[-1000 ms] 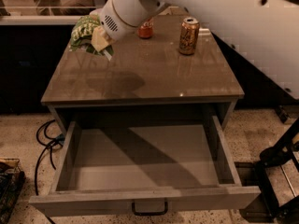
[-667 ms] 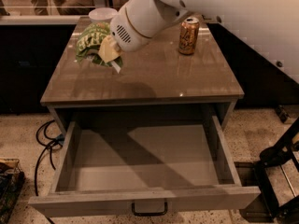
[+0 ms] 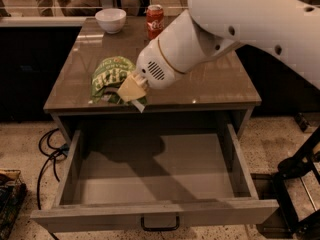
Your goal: Place green jalapeno chip bag into top drawer
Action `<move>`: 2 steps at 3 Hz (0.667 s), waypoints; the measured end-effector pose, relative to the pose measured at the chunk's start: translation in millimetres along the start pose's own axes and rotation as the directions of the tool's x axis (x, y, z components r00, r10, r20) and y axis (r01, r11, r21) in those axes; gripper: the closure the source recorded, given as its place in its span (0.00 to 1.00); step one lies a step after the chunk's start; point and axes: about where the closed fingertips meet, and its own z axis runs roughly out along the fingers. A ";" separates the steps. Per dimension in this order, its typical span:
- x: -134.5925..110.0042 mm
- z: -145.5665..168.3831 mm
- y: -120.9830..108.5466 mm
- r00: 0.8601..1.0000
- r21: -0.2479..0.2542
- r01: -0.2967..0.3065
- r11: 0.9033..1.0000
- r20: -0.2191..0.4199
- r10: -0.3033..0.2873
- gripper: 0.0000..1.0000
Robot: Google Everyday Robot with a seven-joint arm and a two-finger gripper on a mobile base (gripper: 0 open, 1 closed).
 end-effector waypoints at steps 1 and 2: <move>40.7 11.8 27.7 0.999 -0.084 0.003 0.996 -0.053 -0.008 1.00; 66.3 26.6 39.4 0.993 -0.138 -0.031 0.990 -0.113 0.015 0.97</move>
Offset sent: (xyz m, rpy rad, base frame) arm -0.0708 -0.0153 -0.0926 -0.0731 0.2490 0.1091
